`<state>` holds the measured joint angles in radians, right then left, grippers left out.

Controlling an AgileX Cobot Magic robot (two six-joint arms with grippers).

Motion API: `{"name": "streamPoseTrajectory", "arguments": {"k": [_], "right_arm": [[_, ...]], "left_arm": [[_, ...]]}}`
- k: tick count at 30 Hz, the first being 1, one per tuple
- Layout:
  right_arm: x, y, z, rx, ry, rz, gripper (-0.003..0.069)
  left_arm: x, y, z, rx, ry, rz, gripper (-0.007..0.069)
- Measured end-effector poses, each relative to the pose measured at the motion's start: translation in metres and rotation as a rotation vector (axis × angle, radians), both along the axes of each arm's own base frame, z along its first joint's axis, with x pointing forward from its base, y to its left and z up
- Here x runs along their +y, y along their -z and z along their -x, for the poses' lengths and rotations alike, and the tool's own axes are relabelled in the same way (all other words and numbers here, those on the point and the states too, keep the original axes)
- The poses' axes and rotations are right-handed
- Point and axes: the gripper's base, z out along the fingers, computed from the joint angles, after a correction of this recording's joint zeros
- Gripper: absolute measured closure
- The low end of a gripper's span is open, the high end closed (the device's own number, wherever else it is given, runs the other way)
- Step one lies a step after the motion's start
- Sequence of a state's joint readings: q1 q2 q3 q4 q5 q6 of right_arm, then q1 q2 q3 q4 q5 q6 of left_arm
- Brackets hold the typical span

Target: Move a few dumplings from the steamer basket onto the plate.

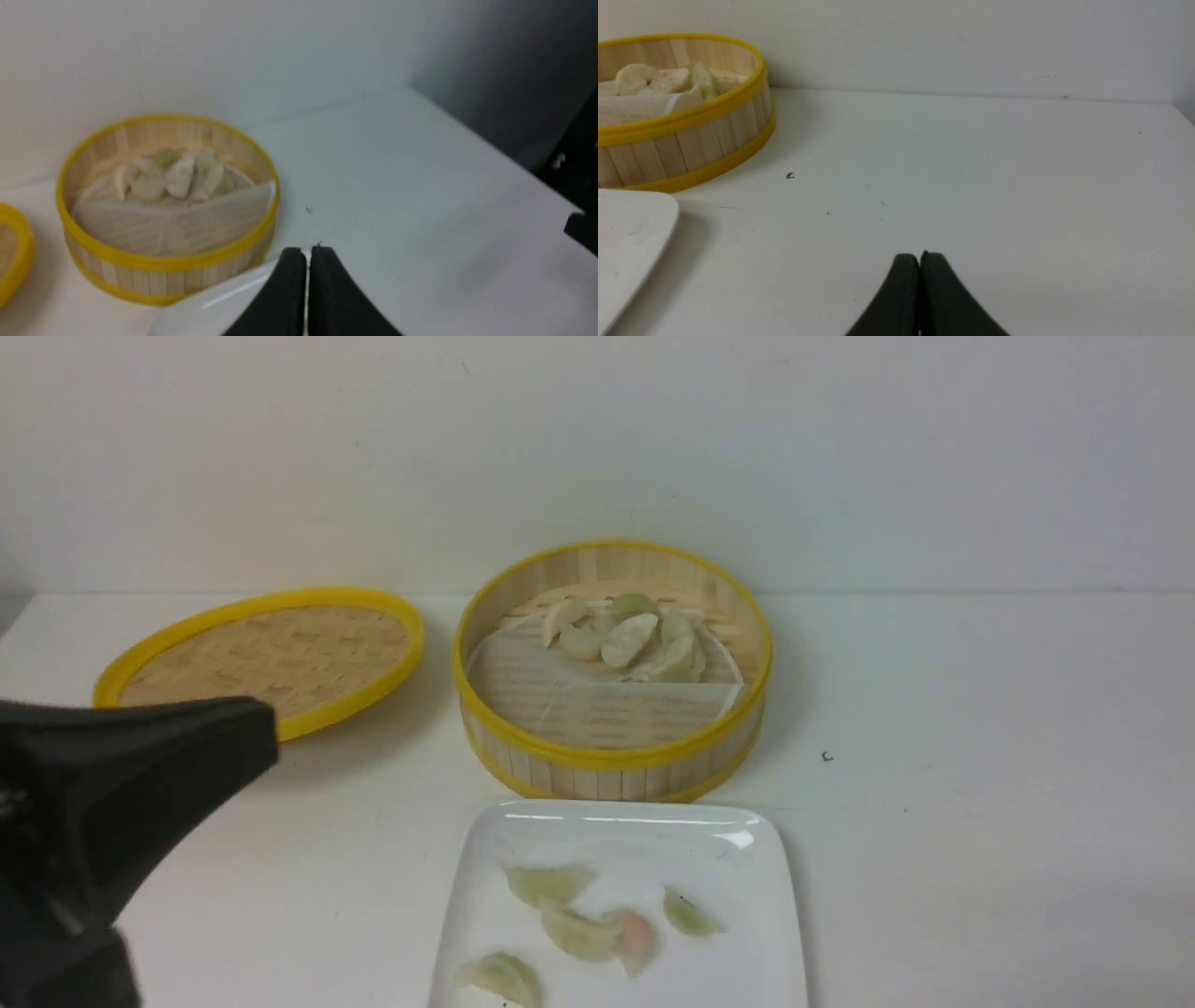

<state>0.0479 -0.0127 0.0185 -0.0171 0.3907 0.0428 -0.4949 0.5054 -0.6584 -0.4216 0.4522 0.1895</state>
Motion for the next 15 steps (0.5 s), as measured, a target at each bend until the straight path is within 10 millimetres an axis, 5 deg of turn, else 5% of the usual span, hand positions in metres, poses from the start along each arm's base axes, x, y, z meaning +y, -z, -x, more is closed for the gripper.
{"name": "streamPoseTrajectory", "arguments": {"k": [7, 15], "right_arm": [[0.000, 0.000, 0.000, 0.000, 0.000, 0.000, 0.0673], [0.000, 0.000, 0.000, 0.000, 0.000, 0.000, 0.0673]], "left_arm": [[0.015, 0.037, 0.023, -0.051, -0.021, 0.036, 0.0631], [0.018, 0.039, 0.029, -0.072, -0.022, 0.051, 0.0631]]}}
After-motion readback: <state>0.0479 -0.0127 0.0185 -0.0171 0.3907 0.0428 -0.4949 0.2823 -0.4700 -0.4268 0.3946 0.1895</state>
